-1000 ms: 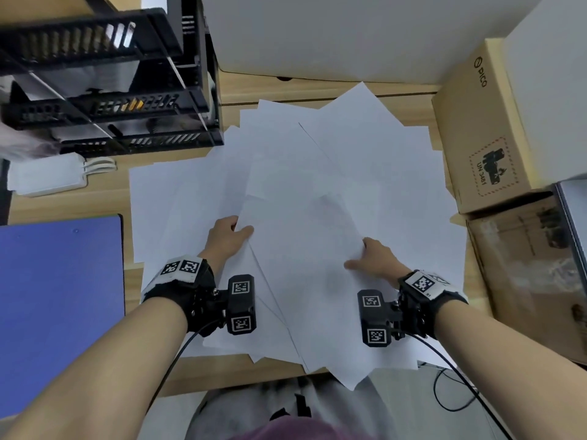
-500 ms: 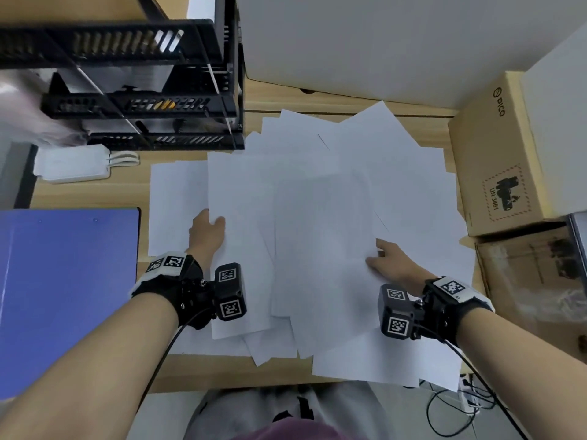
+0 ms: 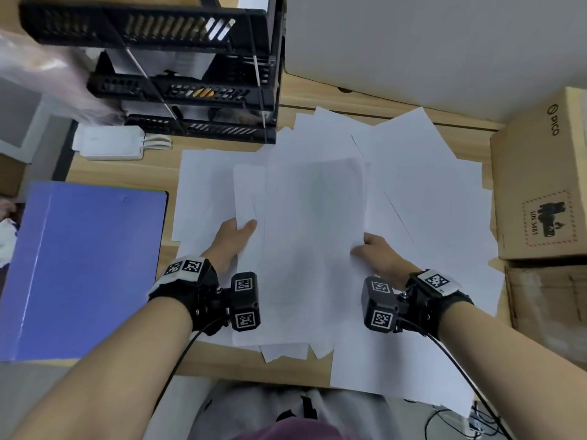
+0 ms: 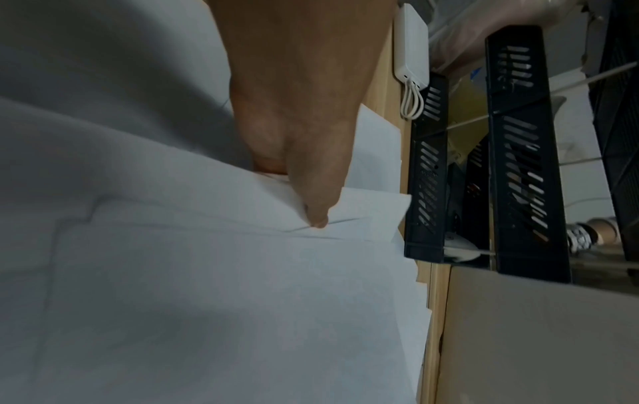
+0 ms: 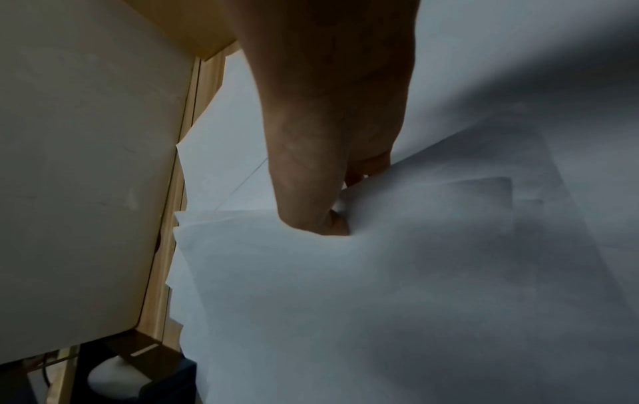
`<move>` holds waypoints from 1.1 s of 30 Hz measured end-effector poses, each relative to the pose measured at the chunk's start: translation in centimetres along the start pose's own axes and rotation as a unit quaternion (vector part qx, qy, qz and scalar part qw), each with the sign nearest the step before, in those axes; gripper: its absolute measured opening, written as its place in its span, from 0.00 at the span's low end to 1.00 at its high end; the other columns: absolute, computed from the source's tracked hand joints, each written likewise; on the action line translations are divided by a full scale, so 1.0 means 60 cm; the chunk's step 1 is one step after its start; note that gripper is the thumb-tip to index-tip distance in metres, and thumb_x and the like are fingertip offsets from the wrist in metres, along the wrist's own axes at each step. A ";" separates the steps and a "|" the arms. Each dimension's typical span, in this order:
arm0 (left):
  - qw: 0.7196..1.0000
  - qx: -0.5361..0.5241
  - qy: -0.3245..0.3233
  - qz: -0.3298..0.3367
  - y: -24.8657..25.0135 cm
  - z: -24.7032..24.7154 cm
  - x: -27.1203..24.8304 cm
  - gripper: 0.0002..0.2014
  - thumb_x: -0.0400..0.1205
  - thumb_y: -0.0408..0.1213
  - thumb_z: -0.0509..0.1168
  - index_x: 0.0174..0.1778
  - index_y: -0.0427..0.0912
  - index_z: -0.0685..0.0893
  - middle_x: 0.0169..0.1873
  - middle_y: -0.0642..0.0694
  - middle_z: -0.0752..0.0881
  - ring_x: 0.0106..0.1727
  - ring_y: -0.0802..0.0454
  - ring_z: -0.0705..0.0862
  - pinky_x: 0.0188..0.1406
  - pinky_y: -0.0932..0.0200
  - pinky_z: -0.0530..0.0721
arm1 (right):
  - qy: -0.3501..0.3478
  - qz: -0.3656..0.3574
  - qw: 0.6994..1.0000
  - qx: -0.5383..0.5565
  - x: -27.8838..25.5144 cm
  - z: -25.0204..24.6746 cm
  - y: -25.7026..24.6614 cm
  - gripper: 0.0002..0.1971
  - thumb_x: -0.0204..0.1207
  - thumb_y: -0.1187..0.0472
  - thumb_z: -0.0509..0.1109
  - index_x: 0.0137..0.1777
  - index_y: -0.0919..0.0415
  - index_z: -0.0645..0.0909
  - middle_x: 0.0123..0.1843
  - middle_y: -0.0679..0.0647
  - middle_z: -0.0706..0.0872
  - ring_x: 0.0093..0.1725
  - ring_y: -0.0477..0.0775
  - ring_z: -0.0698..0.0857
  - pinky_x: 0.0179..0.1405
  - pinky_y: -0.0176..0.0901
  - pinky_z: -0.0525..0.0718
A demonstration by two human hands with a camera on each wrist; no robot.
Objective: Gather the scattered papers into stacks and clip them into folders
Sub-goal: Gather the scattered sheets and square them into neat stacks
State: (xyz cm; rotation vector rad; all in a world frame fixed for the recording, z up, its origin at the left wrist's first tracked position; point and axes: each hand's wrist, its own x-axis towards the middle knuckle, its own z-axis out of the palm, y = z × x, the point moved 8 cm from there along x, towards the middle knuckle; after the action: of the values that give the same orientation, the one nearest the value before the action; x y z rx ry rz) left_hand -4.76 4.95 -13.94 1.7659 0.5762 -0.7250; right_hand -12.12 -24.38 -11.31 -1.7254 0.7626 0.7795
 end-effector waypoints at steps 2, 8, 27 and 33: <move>1.000 -0.014 -0.010 -0.007 -0.002 0.007 -0.003 0.15 0.88 0.39 0.60 0.68 0.38 0.79 0.59 0.45 0.85 0.56 0.47 0.84 0.56 0.56 0.80 | -0.017 0.004 1.000 0.021 0.005 0.015 -0.004 0.08 0.79 0.72 0.61 0.50 0.64 0.80 0.38 0.56 0.86 0.30 0.50 0.85 0.22 0.33 0.79; 0.998 -0.058 -0.016 -0.032 -0.020 0.011 -0.001 0.16 0.86 0.41 0.62 0.69 0.41 0.79 0.61 0.45 0.85 0.59 0.47 0.84 0.56 0.57 0.79 | -0.038 0.016 0.999 0.016 0.006 0.051 -0.012 0.15 0.78 0.71 0.61 0.63 0.69 0.80 0.50 0.63 0.88 0.43 0.61 0.87 0.39 0.45 0.84; 0.996 -0.075 0.028 0.034 0.040 -0.032 -0.005 0.14 0.86 0.50 0.61 0.54 0.43 0.85 0.54 0.43 0.89 0.56 0.44 0.87 0.59 0.47 0.84 | 0.095 -0.002 0.995 0.028 0.004 -0.019 -0.050 0.10 0.78 0.70 0.68 0.59 0.68 0.80 0.41 0.55 0.85 0.37 0.52 0.84 0.24 0.32 0.79; 0.983 -0.105 0.113 0.099 0.076 -0.078 -0.014 0.14 0.86 0.34 0.57 0.64 0.42 0.83 0.61 0.47 0.86 0.62 0.47 0.84 0.61 0.55 0.81 | 0.233 0.052 0.969 0.057 -0.011 -0.100 0.013 0.02 0.75 0.70 0.68 0.45 0.68 0.77 0.39 0.61 0.80 0.37 0.61 0.81 0.28 0.39 0.78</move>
State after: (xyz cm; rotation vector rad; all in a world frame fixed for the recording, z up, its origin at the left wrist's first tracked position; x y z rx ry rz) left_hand -1.32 8.06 -9.28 1.6879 0.5957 -0.3145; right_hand -12.32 -30.26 -9.80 -1.7939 1.1991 0.3866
